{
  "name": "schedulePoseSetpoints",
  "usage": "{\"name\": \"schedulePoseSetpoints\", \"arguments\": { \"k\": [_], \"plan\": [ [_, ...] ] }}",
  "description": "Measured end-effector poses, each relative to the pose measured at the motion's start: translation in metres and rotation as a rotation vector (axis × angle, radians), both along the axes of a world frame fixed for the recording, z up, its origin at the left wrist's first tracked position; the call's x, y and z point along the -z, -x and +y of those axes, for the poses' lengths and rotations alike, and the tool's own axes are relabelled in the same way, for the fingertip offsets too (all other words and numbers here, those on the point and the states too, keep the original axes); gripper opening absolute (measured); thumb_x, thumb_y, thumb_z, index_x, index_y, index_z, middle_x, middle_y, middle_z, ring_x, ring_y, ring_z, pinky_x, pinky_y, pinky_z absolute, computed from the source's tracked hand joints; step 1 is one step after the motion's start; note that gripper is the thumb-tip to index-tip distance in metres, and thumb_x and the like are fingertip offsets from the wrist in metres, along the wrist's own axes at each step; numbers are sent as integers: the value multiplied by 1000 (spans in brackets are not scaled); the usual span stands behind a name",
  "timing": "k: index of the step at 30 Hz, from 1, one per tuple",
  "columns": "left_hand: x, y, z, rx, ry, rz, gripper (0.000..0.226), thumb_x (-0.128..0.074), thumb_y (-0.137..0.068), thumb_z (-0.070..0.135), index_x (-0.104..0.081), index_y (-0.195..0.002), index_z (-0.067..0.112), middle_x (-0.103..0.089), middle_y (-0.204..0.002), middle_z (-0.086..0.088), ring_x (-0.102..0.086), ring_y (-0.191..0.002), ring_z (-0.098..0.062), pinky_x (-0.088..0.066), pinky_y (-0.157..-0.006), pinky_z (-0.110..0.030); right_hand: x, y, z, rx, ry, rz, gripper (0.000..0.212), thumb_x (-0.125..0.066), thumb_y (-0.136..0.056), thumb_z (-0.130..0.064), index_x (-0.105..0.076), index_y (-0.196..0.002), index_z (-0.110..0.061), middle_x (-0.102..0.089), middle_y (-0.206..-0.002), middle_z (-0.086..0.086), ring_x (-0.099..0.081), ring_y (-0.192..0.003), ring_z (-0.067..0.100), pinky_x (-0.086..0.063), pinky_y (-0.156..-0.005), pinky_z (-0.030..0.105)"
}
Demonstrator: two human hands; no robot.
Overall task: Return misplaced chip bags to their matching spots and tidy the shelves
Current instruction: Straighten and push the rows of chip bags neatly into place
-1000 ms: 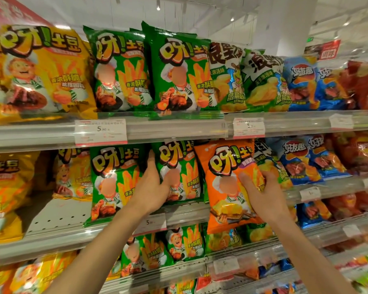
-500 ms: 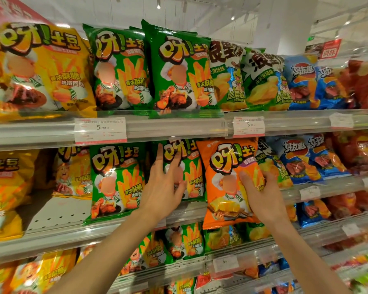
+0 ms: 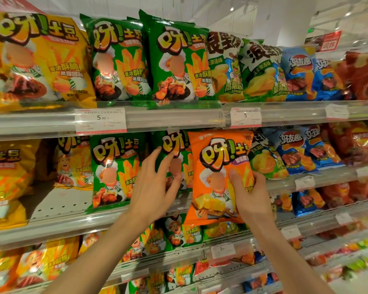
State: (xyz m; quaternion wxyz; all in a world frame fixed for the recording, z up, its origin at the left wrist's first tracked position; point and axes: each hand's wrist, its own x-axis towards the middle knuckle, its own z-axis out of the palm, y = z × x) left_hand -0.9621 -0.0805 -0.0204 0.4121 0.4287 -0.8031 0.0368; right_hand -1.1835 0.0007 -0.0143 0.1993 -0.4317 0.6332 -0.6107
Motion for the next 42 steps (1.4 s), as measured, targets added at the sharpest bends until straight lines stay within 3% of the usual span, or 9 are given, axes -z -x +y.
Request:
{"name": "schedulePoseSetpoints", "arguments": {
  "k": [4,12,20,23,30,32,35,39,42],
  "plan": [
    [-3,-7,25,134,-158,128,48,-46,-100,52,-39,-144,36,-41,-142,9,-50,-124,-12,-50,-94,-32,9,-19,12,-37,46,-20,58,-59,-87,-62,-48,-129,-23,-65,-102,-6,-64,-94,10,-50,-77,28],
    [-11,-35,84,362,-613,361,76,-58,-82,69,-8,-140,72,-39,-121,60,-57,-107,18,-50,-90,-16,13,-70,30,-151,-14,-103,44,-57,-89,-60,-45,-125,-37,-64,-102,-15,-59,-89,2,-43,-71,24],
    [0,-115,104,243,-603,479,88,-68,-81,65,-9,-147,64,-37,-149,36,-44,-134,5,-39,-113,-32,4,-151,38,-312,-63,-34,36,-60,-93,-50,-50,-120,-28,-67,-85,-4,-62,-61,4,-41,-51,11],
    [0,-156,106,245,-605,517,82,-68,-86,58,-14,-148,62,-41,-144,39,-47,-131,8,-43,-112,-37,4,-188,35,-401,-12,56,55,-69,-87,-53,-54,-128,-19,-70,-110,-1,-67,-91,5,-48,-72,16],
    [0,-278,110,206,-624,585,76,-65,-93,39,-14,-146,58,-33,-115,67,-33,-108,41,-36,-87,6,-2,-305,26,-468,-78,14,68,-65,-90,-57,-46,-143,-19,-52,-127,-11,-59,-119,11,-36,-82,7],
    [0,-318,109,187,-616,606,76,-66,-93,37,-16,-148,55,-35,-119,64,-30,-111,41,-32,-88,7,-12,-346,25,-476,-125,-38,43,-60,-91,-48,-45,-127,-30,-51,-105,-21,-56,-100,-20,-38,-68,16],
    [3,-378,111,150,-606,626,76,-66,-93,36,-18,-151,50,-33,-117,67,-30,-114,39,-29,-86,9,-11,-408,16,-509,-168,-59,29,-60,-93,-42,-43,-113,-31,-47,-87,-24,-51,-59,-21,-39,-54,5],
    [6,-451,112,72,-562,658,83,-66,-78,71,-18,-145,65,-33,-140,52,-30,-130,26,-33,-107,-15,3,-486,0,-563,-92,-55,46,-62,-89,-45,-54,-125,-17,-67,-95,-6,-63,-64,-8,-43,-54,6],
    [3,-491,113,4,-529,680,75,-69,-78,62,-24,-138,67,-39,-123,61,-36,-113,36,-37,-87,0,2,-538,-9,-591,-118,15,40,-60,-91,-49,-42,-121,-29,-52,-100,-25,-55,-68,-20,-40,-60,2]
  ]
}}
